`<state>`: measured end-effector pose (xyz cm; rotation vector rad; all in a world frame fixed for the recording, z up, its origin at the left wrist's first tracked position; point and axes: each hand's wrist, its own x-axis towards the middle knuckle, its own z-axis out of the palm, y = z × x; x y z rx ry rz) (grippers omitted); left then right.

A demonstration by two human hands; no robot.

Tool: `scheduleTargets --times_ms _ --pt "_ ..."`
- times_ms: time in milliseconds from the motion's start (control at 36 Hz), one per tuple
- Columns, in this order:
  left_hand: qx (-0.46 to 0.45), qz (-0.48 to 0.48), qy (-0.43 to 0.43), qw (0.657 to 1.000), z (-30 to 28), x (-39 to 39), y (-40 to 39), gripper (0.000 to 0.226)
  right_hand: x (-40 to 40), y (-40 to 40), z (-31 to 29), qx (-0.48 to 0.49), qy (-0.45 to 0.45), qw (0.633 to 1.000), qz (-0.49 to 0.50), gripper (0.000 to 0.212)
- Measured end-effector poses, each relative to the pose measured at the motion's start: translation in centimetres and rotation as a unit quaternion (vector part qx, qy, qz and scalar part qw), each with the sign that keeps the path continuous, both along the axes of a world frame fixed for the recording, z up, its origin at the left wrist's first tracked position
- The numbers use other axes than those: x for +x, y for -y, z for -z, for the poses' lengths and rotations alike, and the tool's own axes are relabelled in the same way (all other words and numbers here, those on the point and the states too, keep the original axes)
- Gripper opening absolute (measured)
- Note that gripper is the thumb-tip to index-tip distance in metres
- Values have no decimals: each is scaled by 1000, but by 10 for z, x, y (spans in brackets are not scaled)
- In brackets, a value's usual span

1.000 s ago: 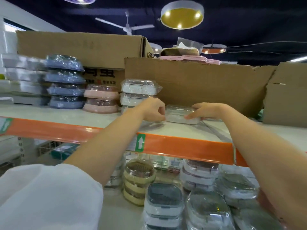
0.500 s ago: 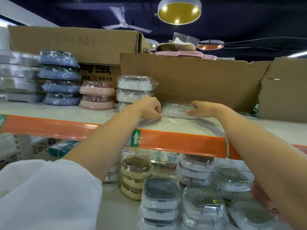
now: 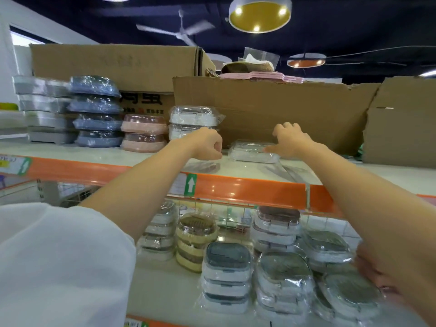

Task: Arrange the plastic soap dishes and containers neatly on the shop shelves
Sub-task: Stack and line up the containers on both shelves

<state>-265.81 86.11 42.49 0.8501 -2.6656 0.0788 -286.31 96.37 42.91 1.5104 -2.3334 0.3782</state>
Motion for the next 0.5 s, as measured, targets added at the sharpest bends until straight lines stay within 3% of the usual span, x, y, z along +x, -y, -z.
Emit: scheduleTargets --times_ms 194,500 --pt "-18 37 -7 999 -7 23 -21 17 43 -24 -10 -13 -1 999 -38 59" --pt "-49 149 -46 987 4 80 -58 26 126 -66 4 -17 -1 1000 -11 56"
